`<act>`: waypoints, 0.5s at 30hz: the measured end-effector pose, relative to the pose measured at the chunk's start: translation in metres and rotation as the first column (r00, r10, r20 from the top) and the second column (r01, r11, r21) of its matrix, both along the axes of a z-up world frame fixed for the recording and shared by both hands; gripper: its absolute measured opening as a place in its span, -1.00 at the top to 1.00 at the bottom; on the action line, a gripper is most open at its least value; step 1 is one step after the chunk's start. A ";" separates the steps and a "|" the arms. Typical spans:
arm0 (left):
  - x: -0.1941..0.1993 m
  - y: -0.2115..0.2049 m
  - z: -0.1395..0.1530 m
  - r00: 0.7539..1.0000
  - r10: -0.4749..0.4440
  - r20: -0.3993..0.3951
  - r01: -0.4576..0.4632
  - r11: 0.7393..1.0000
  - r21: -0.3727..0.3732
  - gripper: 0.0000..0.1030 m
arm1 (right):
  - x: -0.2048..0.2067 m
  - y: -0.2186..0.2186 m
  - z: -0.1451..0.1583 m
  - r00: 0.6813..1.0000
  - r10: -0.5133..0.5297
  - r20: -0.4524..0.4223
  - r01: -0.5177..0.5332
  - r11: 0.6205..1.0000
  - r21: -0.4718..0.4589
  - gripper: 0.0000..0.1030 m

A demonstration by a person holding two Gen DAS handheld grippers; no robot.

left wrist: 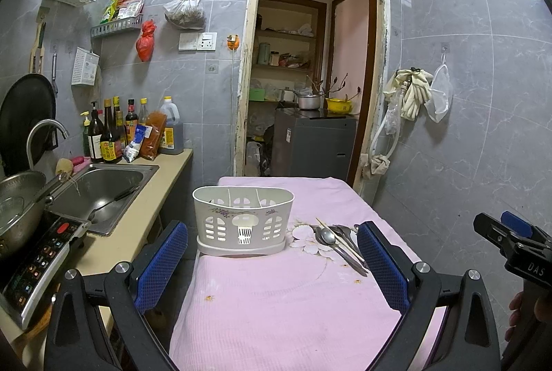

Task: Organize utensils

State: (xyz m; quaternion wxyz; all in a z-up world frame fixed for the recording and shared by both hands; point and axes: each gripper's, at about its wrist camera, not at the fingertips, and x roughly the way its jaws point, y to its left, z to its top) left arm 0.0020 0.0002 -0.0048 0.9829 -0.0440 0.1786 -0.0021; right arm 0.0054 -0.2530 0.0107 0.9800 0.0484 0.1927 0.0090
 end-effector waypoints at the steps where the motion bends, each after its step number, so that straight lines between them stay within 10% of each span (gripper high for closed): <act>1: 0.000 0.000 0.000 1.000 0.000 0.000 0.000 1.000 0.000 -0.93 | 0.000 0.000 0.000 1.000 0.000 0.000 0.000 1.000 0.000 -0.98; 15: 0.000 0.001 0.000 1.000 0.000 0.000 0.000 1.000 -0.002 -0.93 | 0.001 -0.003 0.000 1.000 0.002 -0.001 -0.002 1.000 -0.002 -0.98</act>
